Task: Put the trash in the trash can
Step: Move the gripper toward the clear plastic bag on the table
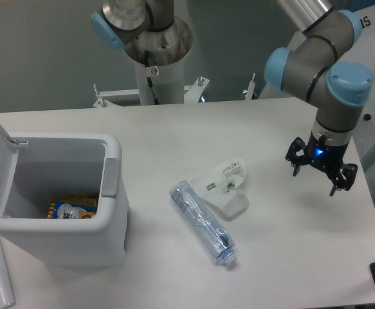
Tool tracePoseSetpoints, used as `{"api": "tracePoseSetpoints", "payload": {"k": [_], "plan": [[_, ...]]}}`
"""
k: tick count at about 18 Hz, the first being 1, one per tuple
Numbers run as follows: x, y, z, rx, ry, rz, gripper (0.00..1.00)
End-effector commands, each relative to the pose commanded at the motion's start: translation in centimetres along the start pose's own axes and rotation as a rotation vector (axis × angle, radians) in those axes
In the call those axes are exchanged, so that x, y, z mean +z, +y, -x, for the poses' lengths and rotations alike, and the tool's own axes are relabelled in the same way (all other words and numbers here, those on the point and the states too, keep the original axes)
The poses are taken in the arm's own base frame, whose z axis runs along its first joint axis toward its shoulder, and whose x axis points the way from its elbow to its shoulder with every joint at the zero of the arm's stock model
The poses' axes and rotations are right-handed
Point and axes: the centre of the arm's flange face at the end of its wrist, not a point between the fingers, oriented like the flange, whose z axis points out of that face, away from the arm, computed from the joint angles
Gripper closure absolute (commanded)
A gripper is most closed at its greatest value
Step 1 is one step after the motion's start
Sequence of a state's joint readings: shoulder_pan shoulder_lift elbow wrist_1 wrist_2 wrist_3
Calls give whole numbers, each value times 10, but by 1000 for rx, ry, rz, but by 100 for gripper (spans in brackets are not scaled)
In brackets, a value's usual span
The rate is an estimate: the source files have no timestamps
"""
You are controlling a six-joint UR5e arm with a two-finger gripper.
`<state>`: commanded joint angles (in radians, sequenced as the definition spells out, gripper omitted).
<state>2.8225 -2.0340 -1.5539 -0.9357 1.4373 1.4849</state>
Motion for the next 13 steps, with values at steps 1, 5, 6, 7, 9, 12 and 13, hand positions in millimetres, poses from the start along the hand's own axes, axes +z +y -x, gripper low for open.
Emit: {"api": "tracePoseSetpoints", "payload": {"k": [1,5,6,7,9,12,13], "plan": [[0,0,0,0,0,-2,0],[-1,-1,0,-1,-4,-10,0],[-1,0,0,-3,-2,-14,0],[-1,-1,-1,-3,-2,-15,0],[0,4,1,-18,5,-70,0],[3,12,-3,-53,25,-192,0],[9,13,-10,-59,42,-201,0]]}}
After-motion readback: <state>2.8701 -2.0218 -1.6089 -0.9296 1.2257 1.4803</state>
